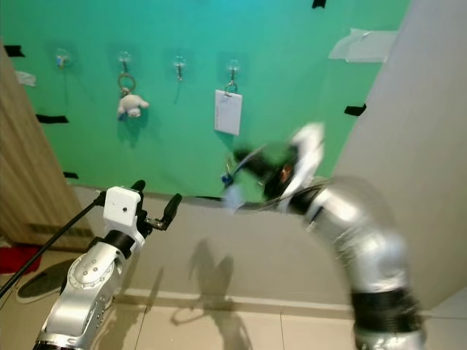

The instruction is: Hang keys on a hook

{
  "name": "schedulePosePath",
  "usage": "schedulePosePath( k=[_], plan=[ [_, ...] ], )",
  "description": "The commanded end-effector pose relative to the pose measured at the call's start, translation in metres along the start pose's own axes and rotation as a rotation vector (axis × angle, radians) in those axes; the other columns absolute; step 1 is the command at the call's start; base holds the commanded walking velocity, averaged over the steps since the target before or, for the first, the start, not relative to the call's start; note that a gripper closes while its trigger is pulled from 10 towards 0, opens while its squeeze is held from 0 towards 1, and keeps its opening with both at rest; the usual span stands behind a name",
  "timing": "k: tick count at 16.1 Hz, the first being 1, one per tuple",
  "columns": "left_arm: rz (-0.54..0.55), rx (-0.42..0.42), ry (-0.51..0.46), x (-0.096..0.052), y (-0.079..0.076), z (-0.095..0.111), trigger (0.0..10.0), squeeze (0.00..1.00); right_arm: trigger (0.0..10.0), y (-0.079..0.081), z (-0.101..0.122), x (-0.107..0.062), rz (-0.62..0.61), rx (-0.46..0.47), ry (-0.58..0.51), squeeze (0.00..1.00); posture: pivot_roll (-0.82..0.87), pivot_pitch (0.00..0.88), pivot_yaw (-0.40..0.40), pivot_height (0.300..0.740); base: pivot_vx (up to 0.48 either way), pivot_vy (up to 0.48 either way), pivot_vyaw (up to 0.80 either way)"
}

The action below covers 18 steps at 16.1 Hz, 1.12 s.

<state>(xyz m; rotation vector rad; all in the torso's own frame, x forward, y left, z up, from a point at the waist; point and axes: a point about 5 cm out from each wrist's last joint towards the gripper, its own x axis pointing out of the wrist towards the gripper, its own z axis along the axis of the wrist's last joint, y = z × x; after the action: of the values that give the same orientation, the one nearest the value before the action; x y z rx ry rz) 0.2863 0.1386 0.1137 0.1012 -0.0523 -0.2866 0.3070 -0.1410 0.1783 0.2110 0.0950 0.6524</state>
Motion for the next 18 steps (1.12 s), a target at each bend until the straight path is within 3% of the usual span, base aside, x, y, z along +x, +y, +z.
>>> schedulePosePath(
  k=[1, 3, 6, 10, 12, 16, 18],
  plan=[
    [0.015, 0.005, 0.003, -0.001, 0.0, -0.001, 10.0, 0.0, 0.0, -0.008, -0.016, -0.001, -0.265, -0.199, -0.025, 0.0, -0.01, 0.0, -0.049, 0.732, 0.0, 0.0, 0.0],
    [0.049, -0.015, 0.009, -0.002, 0.002, -0.001, 10.0, 0.0, 0.0, -0.009, -0.033, -0.012, -0.446, -0.283, -0.033, 0.0, 0.0, 0.0, -0.051, 0.732, 0.0, 0.0, 0.0],
    [0.065, -0.05, -0.007, -0.002, 0.005, 0.001, 10.0, 0.0, 0.0, -0.003, -0.061, -0.021, -0.479, -0.334, -0.002, 0.0, 0.0, 0.0, -0.051, 0.732, 0.0, 0.0, 0.0],
    [0.064, -0.047, -0.007, -0.001, 0.005, 0.001, 10.0, 0.0, 0.0, -0.004, -0.063, -0.02, -0.485, -0.338, -0.007, 0.0, 0.0, 0.0, -0.05, 0.732, 0.0, 0.48, 0.0],
    [0.09, -0.031, 0.003, 0.002, 0.008, 0.001, 10.0, 0.0, 0.0, -0.012, -0.056, -0.014, -0.481, -0.349, -0.063, 0.0, 0.0, 0.0, -0.05, 0.732, 0.0, 0.24, 0.0],
    [0.082, -0.018, 0.01, 0.005, 0.006, 0.002, 10.0, 0.0, 0.0, 0.001, -0.045, 0.008, -0.304, -0.277, -0.097, 0.0, 0.0, 0.0, -0.046, 0.732, 0.0, 0.0, 0.0],
    [0.071, -0.003, 0.006, 0.007, 0.004, 0.003, 10.0, 0.0, 0.0, -0.003, -0.031, 0.025, -0.256, -0.14, -0.146, 0.0, 0.0, 0.0, -0.047, 0.732, 0.0, 0.0, 0.0]
  ],
)
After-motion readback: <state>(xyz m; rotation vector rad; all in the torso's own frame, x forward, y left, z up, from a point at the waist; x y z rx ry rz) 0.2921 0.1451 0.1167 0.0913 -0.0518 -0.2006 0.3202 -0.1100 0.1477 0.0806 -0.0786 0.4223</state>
